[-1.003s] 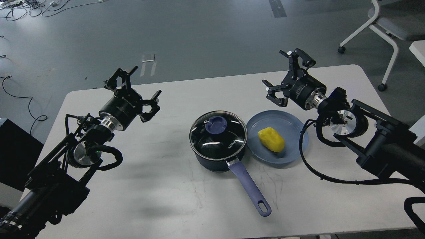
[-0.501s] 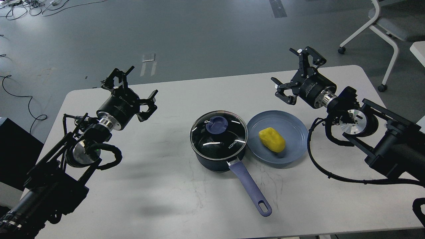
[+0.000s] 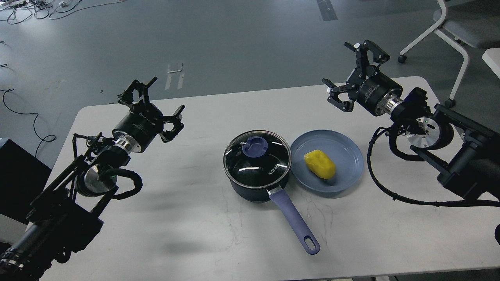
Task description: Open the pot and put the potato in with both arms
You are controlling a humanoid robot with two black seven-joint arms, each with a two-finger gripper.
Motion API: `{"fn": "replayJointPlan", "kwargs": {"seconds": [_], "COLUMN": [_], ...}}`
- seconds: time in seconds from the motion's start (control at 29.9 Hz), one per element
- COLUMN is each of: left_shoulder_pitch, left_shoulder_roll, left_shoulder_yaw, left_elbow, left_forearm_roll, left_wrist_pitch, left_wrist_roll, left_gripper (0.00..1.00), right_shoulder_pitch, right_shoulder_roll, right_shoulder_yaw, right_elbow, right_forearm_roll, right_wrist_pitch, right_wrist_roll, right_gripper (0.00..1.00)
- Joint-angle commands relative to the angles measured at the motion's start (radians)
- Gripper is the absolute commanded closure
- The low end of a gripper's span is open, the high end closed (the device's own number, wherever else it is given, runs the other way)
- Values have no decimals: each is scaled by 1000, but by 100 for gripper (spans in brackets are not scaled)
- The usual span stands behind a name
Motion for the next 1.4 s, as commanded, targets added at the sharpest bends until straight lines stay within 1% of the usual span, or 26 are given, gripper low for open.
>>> {"fn": "replayJointPlan", "kwargs": {"seconds": [0.0, 0.53, 0.6, 0.67, 0.74, 0.77, 0.8, 0.84, 0.87, 0.94, 0.97, 1.0, 1.04, 1.1, 1.14, 1.2, 1.27, 1.3, 1.34, 1.37], "left_shoulder_pitch": [0, -4, -4, -9, -12, -15, -17, -20, -21, -21, -23, -21, -18, -15, -17, -26, -49, -61, -70, -75], "left_shoulder_roll": [7, 31, 33, 37, 39, 51, 56, 68, 80, 105, 144, 166, 210, 258, 278, 280, 272, 257, 235, 224], "left_shoulder_yaw": [-1, -27, -43, -47, -41, -29, -27, -26, -27, -26, -24, -23, -14, 6, 25, 43, 55, 66, 83, 94], "left_elbow": [-3, -14, -14, -14, -14, -17, -21, -41, -66, -104, -174, -217, -288, -374, -409, -429, -442, -446, -445, -442], "left_forearm_roll": [0, -2, -2, 0, 8, 59, 108, 239, 393, 532, 629, 659, 679, 690, 708, 776, 990, 1163, 1305, 1363], "left_wrist_pitch": [2, -6, -4, -7, -13, -9, -3, 14, 52, 105, 137, 142, 142, 136, 139, 155, 235, 301, 345, 358], "left_wrist_roll": [-2, -8, -22, -78, -109, -123, -128, -131, -131, -128, -123, -123, -131, -140, -151, -159, -160, -162, -165, -165], "left_gripper": [2, 2, 2, 2, 2, 2, 2, 2, 2, 2, 2, 2, 2, 2, 2, 2, 2, 2, 2, 2], "right_shoulder_pitch": [18, 20, 17, 10, 7, 6, 6, 4, 3, 0, -6, -11, -20, -26, -26, -28, -30, -30, -31, -31], "right_shoulder_roll": [-5, -13, -14, -14, -16, -20, -25, -37, -43, -50, -56, -60, -66, -70, -70, -71, -77, -86, -91, -93], "right_shoulder_yaw": [-3, -13, -15, -15, -15, -15, -15, -15, -13, -12, -12, -10, -9, -4, -3, -3, -3, -4, -4, -4], "right_elbow": [-2, -2, -2, -2, -2, -2, -2, -2, -4, -7, -9, -7, -6, -7, -6, -7, -7, -6, -5, -5], "right_forearm_roll": [0, 0, 0, 0, 0, 0, -2, -2, -2, -2, -2, -2, -2, -2, -2, -2, 0, -2, -2, -2], "right_wrist_pitch": [0, 0, -2, -2, -2, -2, -2, -2, -2, -6, -9, -11, -11, -14, -17, -22, -32, -46, -55, -57], "right_wrist_roll": [0, 1, 1, 1, 1, 1, 1, 1, 3, 1, 1, 3, 3, 3, 4, 7, 9, 9, 11, 11], "right_gripper": [0, 0, 0, 0, 0, 0, 0, 0, 0, 0, 0, 0, 0, 0, 0, 0, 0, 0, 0, 0]}}
